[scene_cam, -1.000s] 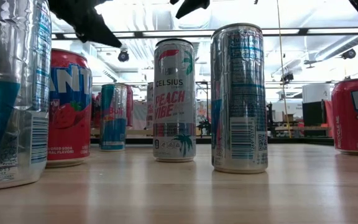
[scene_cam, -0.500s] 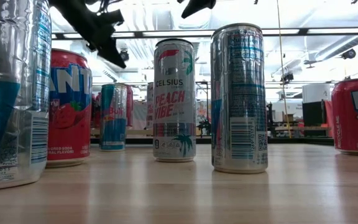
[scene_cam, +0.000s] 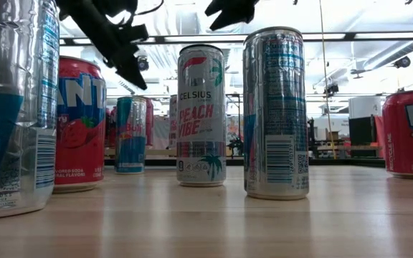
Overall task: Place canned beverage on shelf
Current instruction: Put the red and black soda can on the shelf aligned with the other red and black soda can
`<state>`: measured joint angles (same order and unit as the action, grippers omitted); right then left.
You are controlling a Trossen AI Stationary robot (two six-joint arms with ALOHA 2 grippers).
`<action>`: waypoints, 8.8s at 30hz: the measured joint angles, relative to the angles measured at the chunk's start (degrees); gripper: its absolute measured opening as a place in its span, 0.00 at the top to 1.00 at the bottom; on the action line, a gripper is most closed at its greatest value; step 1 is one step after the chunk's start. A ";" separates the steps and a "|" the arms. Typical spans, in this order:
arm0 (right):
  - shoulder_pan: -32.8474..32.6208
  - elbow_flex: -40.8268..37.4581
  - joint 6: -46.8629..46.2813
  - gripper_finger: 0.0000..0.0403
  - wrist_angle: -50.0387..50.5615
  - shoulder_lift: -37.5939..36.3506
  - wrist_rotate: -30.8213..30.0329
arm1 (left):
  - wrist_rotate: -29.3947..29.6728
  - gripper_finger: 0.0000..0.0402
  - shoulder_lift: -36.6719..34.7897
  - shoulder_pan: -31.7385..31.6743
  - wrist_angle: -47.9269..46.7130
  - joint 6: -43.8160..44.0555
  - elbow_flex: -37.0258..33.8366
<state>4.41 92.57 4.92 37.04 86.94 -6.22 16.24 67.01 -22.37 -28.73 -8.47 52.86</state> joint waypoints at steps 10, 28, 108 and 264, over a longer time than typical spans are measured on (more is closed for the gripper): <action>0.26 -8.81 -0.84 0.19 -11.47 -1.25 0.02 | 1.83 1.00 1.53 -0.78 -1.12 4.54 0.00; 0.24 -9.24 -1.50 0.19 -12.50 -1.25 0.04 | 2.84 1.00 0.24 -0.68 -5.73 16.96 -0.02; 0.24 -9.48 -3.40 0.19 -13.58 1.81 0.07 | 5.81 1.00 2.92 0.46 -11.42 11.95 3.17; 8.35 16.43 5.46 0.97 -11.14 21.67 1.65 | -2.35 1.00 -3.93 -5.70 -7.13 17.34 -1.92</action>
<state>12.75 109.00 10.38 25.90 108.61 -4.57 13.88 63.08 -28.07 -35.86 8.87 50.94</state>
